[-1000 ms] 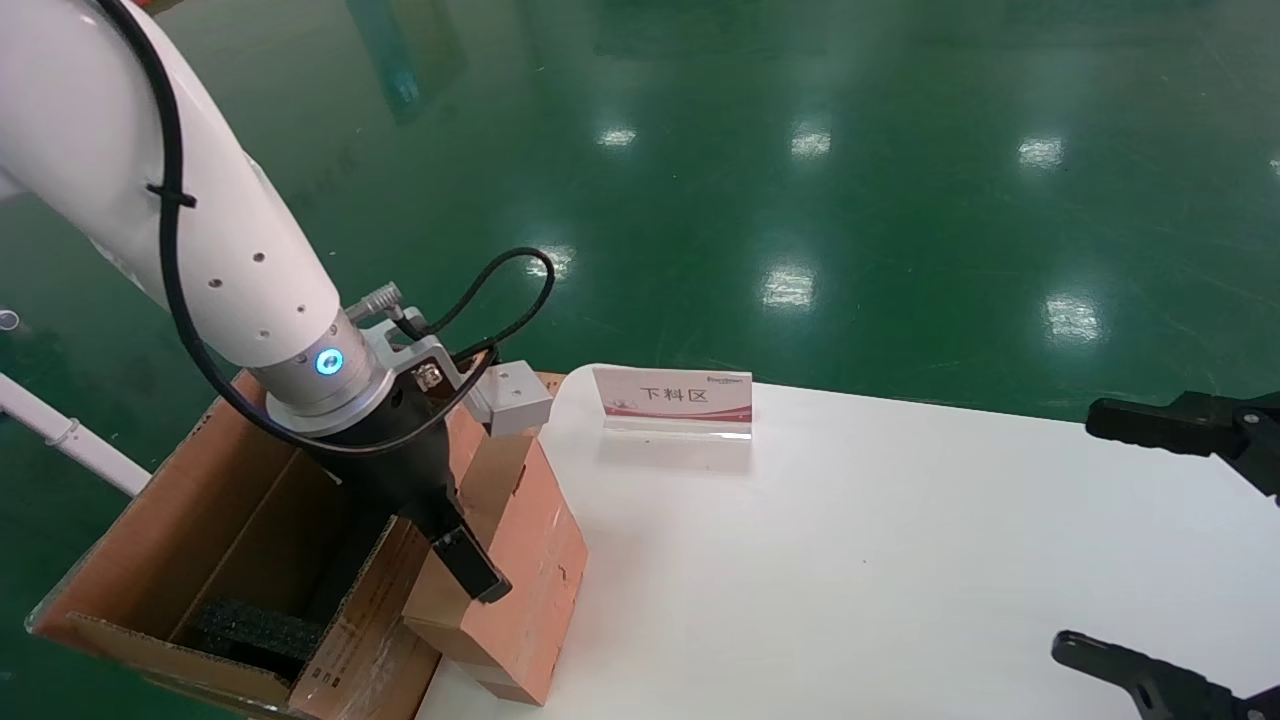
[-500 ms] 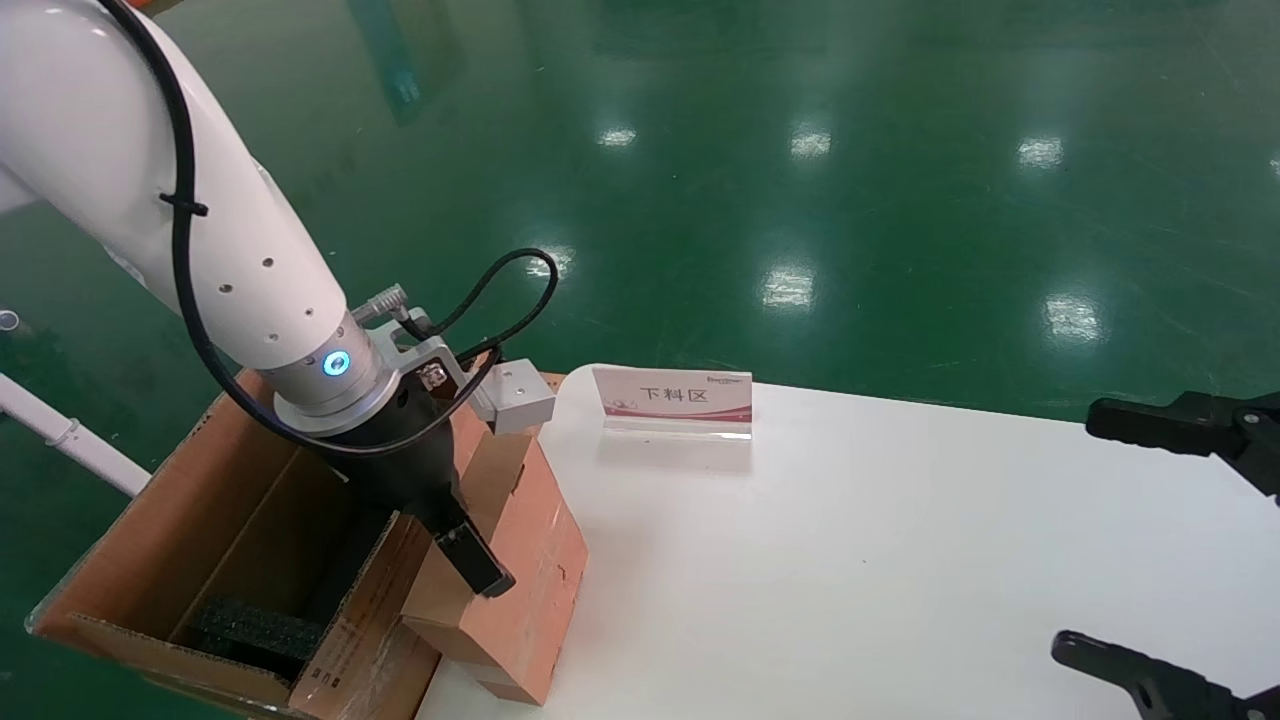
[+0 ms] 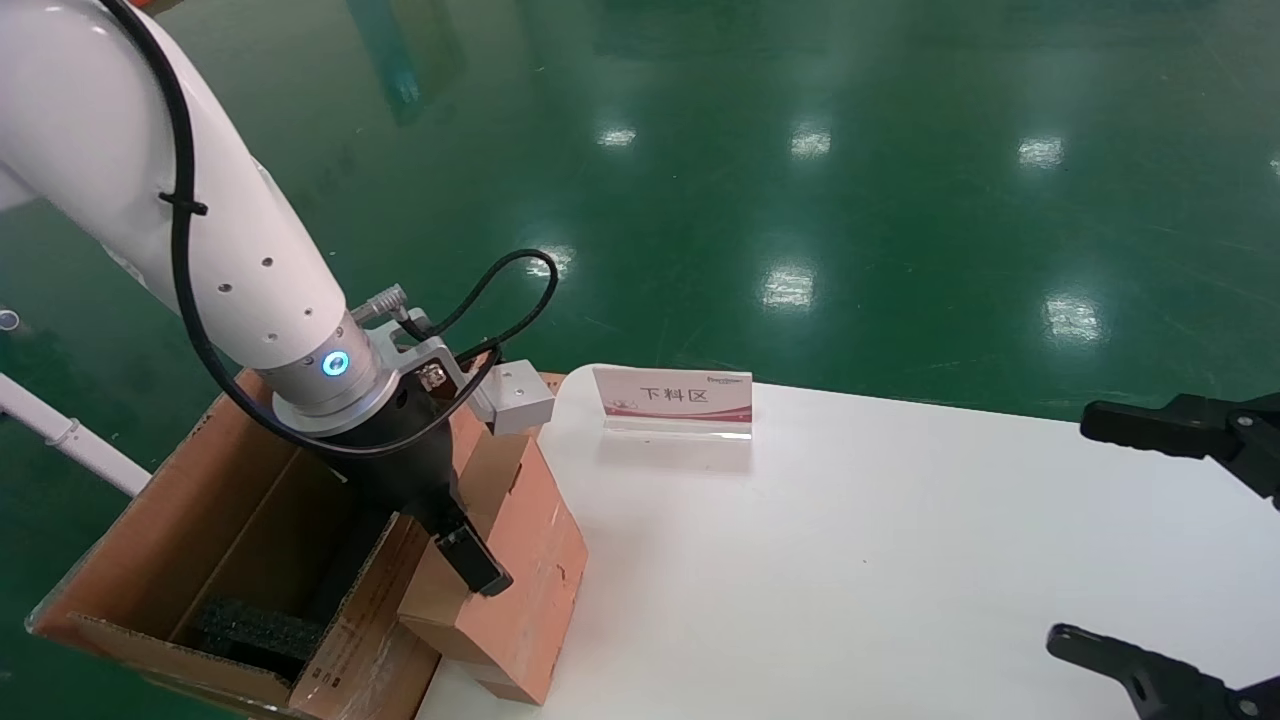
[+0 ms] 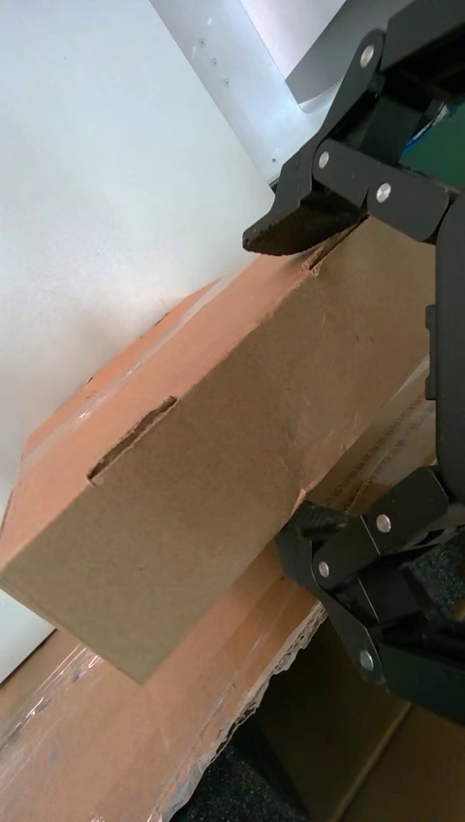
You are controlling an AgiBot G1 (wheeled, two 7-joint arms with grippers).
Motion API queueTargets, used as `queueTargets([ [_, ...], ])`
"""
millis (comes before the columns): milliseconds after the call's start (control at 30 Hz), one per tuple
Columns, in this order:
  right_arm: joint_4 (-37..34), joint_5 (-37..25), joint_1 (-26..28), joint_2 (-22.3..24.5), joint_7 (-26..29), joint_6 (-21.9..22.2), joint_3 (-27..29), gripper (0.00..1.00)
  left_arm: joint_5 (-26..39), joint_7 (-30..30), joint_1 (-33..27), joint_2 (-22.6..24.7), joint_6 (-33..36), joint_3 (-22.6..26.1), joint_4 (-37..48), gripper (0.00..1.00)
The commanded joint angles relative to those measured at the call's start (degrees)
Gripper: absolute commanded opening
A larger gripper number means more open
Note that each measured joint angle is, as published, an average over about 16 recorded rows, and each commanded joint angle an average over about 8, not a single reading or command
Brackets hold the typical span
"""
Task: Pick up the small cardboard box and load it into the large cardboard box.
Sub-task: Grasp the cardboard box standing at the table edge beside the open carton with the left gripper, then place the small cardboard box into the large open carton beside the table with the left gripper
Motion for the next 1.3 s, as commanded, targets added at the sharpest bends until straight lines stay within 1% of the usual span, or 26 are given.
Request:
queueTargets([
  [33, 0.0, 0.0, 0.0, 0.0, 0.0, 0.0, 0.0, 0.0, 0.0, 0.01, -0.01, 0.01, 0.04, 0.0, -0.01, 0.0],
  [767, 0.0, 0.0, 0.0, 0.0, 0.0, 0.0, 0.03, 0.0, 0.05, 0.13, -0.14, 0.18, 0.19, 0.03, 0.34, 0.0],
  [900, -0.02, 0.0, 0.01, 0.0, -0.01, -0.01, 0.02, 0.0, -1.17, -0.03, -1.05, -0.24, 0.27, -0.76, 1.33, 0.0],
  [1067, -0.04, 0.01, 0.02, 0.0, -0.02, -0.01, 0.0, 0.0, -4.47, 0.42, -4.79, -1.9, 0.78, -3.42, 3.73, 0.0],
  [1300, -0.05, 0.02, 0.04, 0.0, -0.04, -0.01, -0.02, 0.0, -5.98, 4.58, -13.44, -2.29, 3.3, -7.54, 11.33, 0.0],
])
